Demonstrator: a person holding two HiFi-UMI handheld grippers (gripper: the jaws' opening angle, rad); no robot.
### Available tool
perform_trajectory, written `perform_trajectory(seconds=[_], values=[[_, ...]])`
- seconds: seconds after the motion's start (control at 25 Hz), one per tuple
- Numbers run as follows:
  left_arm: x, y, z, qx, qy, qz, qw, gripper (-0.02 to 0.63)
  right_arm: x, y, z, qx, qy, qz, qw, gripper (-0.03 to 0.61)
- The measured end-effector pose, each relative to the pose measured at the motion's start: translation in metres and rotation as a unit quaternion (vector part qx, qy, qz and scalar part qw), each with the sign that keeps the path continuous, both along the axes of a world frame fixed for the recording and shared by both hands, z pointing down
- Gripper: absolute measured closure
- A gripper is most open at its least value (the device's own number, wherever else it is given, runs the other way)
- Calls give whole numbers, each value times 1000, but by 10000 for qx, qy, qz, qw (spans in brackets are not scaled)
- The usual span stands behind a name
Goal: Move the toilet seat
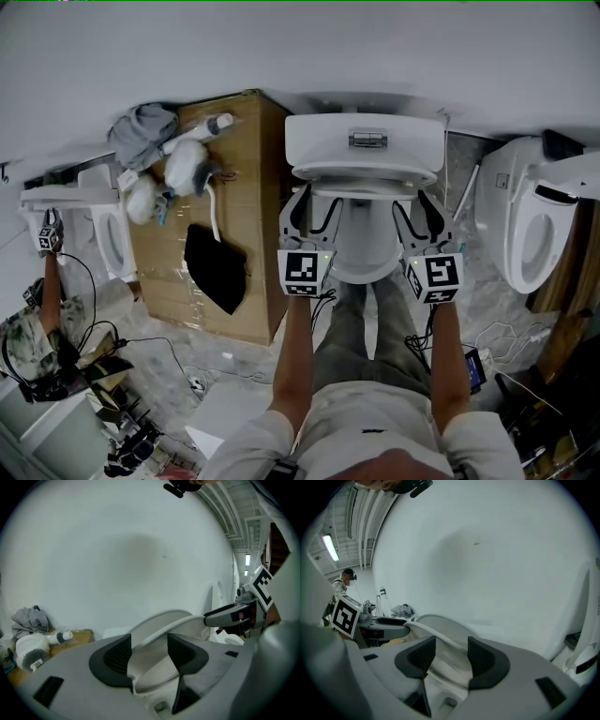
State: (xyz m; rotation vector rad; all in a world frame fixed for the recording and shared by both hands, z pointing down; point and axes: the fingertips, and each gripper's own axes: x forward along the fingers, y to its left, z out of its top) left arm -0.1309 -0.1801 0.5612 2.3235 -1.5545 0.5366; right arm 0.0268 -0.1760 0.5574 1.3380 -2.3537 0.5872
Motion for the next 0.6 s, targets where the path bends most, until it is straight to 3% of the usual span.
perform_trajectory(seconds=[0.6], values=[[1,-25,0,72,-122,-178,9997,356,2,-31,3,200,595,94,9980,347]])
